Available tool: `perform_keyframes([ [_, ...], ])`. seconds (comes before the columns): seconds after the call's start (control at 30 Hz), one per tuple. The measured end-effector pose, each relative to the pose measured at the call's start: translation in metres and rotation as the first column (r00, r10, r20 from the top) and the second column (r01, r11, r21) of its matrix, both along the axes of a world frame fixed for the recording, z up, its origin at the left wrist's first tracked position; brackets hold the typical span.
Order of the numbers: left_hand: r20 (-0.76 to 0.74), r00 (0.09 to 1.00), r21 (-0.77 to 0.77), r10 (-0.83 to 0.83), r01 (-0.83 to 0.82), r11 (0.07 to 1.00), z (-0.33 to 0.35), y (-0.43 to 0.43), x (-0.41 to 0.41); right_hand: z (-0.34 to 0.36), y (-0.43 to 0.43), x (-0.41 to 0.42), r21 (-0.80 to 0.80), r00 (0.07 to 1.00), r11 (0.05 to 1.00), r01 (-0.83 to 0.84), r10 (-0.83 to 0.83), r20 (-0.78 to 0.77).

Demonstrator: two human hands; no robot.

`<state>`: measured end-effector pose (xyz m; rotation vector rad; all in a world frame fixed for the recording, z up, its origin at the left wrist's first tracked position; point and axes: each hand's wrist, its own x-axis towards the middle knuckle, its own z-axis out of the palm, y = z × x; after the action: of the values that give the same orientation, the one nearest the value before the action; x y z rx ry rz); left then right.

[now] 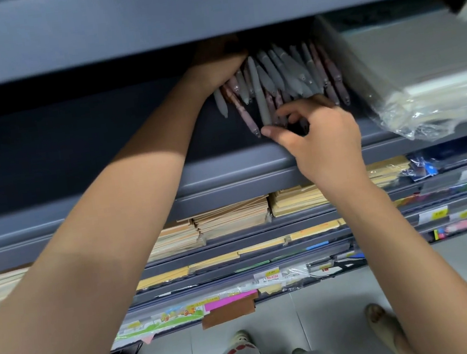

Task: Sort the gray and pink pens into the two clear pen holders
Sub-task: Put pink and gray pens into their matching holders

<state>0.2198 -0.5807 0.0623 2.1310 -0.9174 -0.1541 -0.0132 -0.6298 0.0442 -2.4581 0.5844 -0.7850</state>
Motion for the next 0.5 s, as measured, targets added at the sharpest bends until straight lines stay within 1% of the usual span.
perform_keyframes([
  [0.07, 0.021, 0.999, -0.031, 0.034, -0.033, 0.999, -0.002, 0.0, -0.001, 0.0, 0.002, 0.003, 0.0, 0.999, 0.999, 0.036, -0.036, 0.017],
  [0.13, 0.042, 0.996, -0.044, 0.083, -0.081, 0.996, -0.002, 0.0, -0.001, 0.0, 0.003, 0.002, -0.003, 0.999, 0.999, 0.034, -0.034, 0.019],
  [0.2, 0.003, 0.993, -0.051, 0.116, -0.115, 0.992, 0.0, 0.0, -0.001, 0.0, 0.003, -0.002, -0.04, 1.0, 0.999, 0.003, -0.004, -0.014],
  [0.3, -0.014, 0.998, 0.001, 0.059, -0.059, 0.998, 0.002, -0.002, -0.003, 0.001, 0.0, -0.004, -0.047, 0.997, 0.998, -0.043, 0.041, -0.061],
  [0.37, -0.017, 1.0, 0.022, 0.021, -0.021, 1.0, 0.002, -0.003, -0.005, 0.002, -0.003, 0.002, -0.047, 0.998, 0.998, -0.029, 0.026, -0.057],
  [0.5, -0.053, 0.998, -0.102, 0.04, -0.045, 0.994, 0.006, 0.0, -0.009, 0.0, -0.003, 0.017, -0.131, 0.997, 0.989, 0.07, -0.072, -0.006],
])
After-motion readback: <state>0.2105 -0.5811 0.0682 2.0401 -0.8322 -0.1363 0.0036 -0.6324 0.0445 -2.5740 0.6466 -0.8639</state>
